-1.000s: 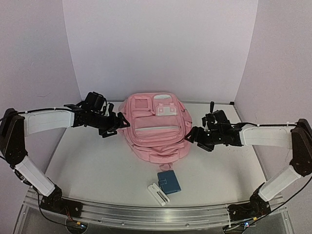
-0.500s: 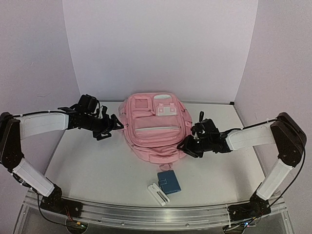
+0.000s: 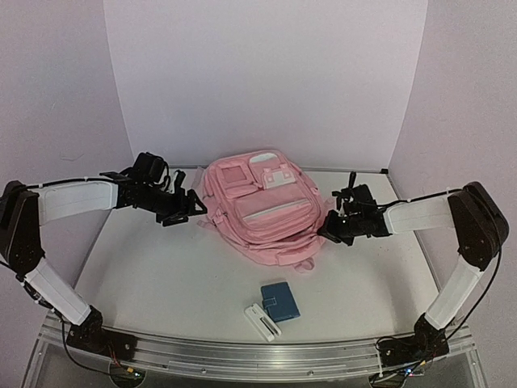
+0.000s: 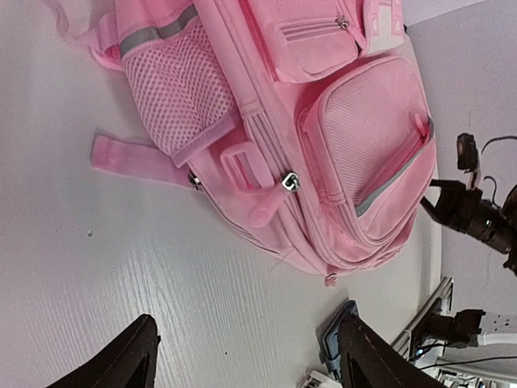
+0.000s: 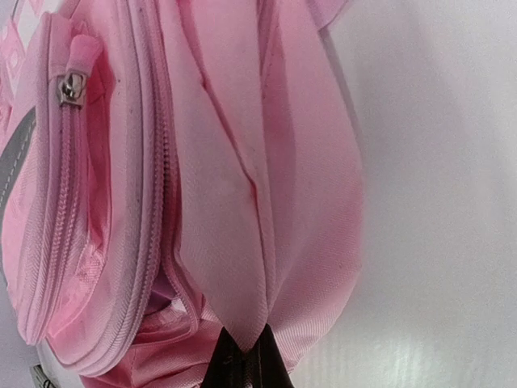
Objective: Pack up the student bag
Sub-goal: Adjust the student bag at the center of the board, then zip the student bag at the center of the board.
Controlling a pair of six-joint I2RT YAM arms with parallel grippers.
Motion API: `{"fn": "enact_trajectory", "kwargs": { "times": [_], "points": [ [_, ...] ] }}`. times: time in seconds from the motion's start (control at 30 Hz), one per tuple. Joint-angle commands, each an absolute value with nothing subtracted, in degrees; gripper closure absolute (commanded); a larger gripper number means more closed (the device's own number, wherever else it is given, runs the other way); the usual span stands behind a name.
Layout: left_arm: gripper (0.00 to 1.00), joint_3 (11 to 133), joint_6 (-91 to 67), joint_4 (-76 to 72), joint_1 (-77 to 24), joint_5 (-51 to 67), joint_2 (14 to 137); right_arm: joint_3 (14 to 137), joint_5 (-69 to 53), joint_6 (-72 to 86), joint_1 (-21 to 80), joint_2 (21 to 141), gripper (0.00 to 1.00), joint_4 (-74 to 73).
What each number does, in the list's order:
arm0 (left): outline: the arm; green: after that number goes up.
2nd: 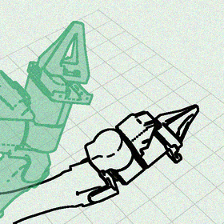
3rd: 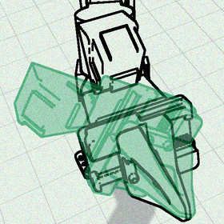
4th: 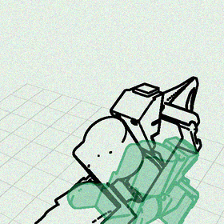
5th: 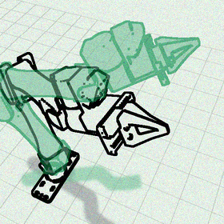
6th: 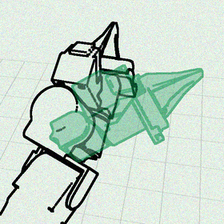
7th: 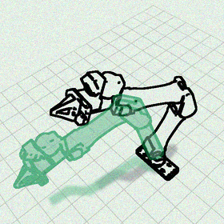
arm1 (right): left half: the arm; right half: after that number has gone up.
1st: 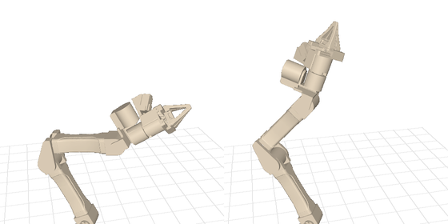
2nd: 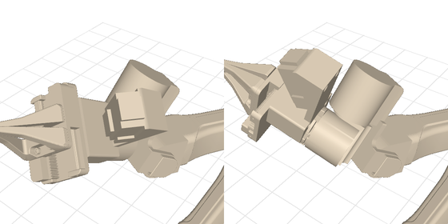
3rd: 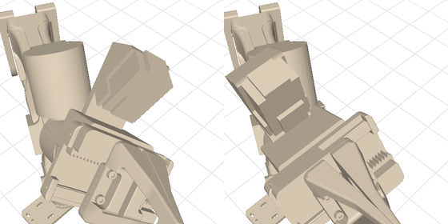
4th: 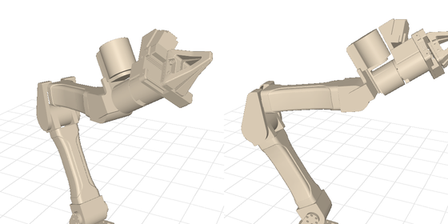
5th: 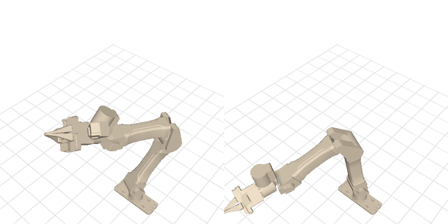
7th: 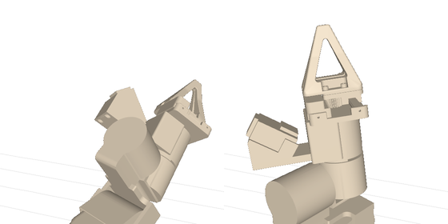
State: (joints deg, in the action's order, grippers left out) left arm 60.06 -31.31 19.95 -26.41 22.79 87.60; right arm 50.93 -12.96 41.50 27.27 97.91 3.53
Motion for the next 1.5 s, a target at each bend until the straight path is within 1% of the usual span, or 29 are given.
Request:
{"fn": "enact_trajectory", "kwargs": {
  "times": [0.0,0.1,0.17,0.33,0.5,0.6,0.67,0.9,0.97,1.03,1.17,1.47],
  "points": [
    [0.29,65.03,-26.69,17.28,-26.23,27.73,92.7,56.38,-10.93,32.31,22.8,97.11,1.0,0.07],
    [0.38,67.71,-26.11,16.09,-27.08,29.34,95.98,57.91,-12.78,31.8,22.72,97.91,1.0,0.0],
    [0.41,69.68,-25.45,15.92,-28.48,29.52,98.87,58.36,-13.53,32.23,22.7,98.47,1.0,0.0],
    [0.45,74.13,-23.75,18.24,-32.96,26.78,105.15,58.06,-14.18,33.08,22.69,98.97,1.0,0.0],
    [0.47,76.98,-22.71,20.4,-35.38,22.04,109.68,57.45,-14.49,32.93,22.68,98.31,1.0,0.0],
    [0.51,77.47,-23.5,19.65,-35.5,21.93,110.76,57.18,-14.6,32.78,22.71,97.84,1.0,0.0],
    [0.57,77.33,-24.08,18.6,-35.62,22.34,110.8,56.95,-14.52,32.79,22.71,97.6,1.0,0.01],
    [0.91,76.11,-23.75,16.98,-37.0,22.42,109.48,56.57,-14.36,33.3,22.72,98.34,1.0,0.0],
    [0.98,75.68,-23.13,17.66,-37.45,21.78,108.91,56.59,-14.22,33.41,22.72,98.57,1.0,0.0],
    [1.0,75.05,-22.29,18.47,-38.09,20.66,108.09,56.47,-13.9,33.63,22.71,98.61,1.0,0.0],
    [1.0,74.79,-19.95,21.04,-40.47,16.95,106.43,56.08,-12.2,34.74,22.7,98.28,1.0,0.0],
    [1.0,81.39,-16.17,32.25,-49.58,3.36,107.31,55.46,-9.68,37.18,22.68,97.96,1.0,0.32]
  ]
}}
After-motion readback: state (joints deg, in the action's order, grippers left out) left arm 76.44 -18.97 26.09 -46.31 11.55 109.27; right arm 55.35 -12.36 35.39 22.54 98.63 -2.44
